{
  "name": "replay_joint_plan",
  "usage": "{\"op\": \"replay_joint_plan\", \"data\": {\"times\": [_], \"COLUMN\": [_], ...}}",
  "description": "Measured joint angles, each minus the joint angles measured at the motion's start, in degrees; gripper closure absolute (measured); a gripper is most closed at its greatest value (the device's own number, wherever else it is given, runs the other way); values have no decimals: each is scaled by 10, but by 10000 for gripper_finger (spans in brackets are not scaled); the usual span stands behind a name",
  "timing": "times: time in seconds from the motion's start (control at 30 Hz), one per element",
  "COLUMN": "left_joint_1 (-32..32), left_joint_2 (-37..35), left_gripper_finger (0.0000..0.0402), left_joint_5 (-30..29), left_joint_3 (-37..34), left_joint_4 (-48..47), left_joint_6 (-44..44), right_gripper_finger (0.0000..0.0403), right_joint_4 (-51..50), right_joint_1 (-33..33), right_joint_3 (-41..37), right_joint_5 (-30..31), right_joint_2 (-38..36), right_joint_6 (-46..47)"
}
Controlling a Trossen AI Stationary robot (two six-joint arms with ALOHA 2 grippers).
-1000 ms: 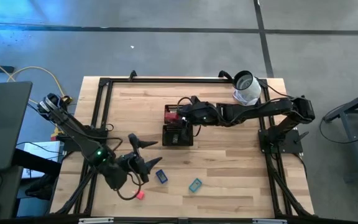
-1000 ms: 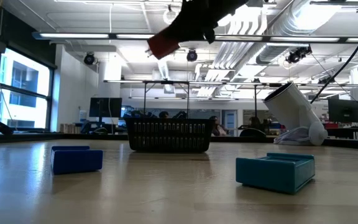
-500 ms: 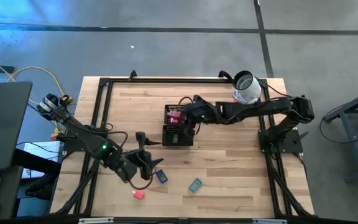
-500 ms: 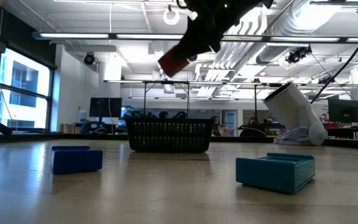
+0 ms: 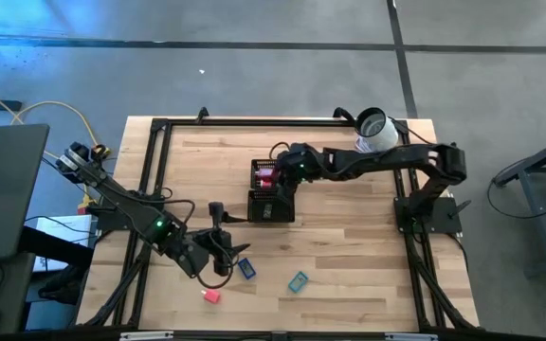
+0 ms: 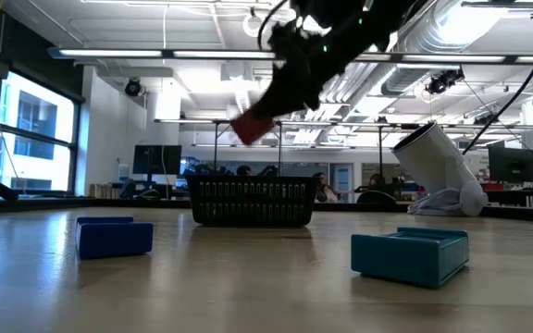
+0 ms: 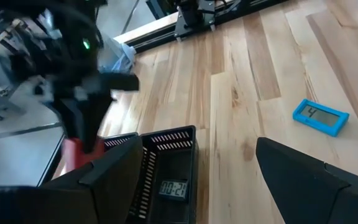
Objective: Pick & Place Office items
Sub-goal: Put the red charger adapter into the top black bin
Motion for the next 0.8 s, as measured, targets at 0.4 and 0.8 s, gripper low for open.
{"op": "replay_joint_plan", "data": {"times": [0.4,0.8], "left_joint_1": [-7,-6], "left_joint_2": [0,0], "left_gripper_finger": [96,96], "left_joint_5": [4,18], "left_joint_3": [0,0], "left_joint_4": [4,5], "left_joint_6": [-4,-10], "right_gripper_finger": [294,294], "right_joint_4": [41,29], "right_joint_1": [-26,-75], "right_joint_3": [0,-2], "right_joint_5": [-52,-110], "right_joint_2": [36,59], "right_joint_6": [27,110]}}
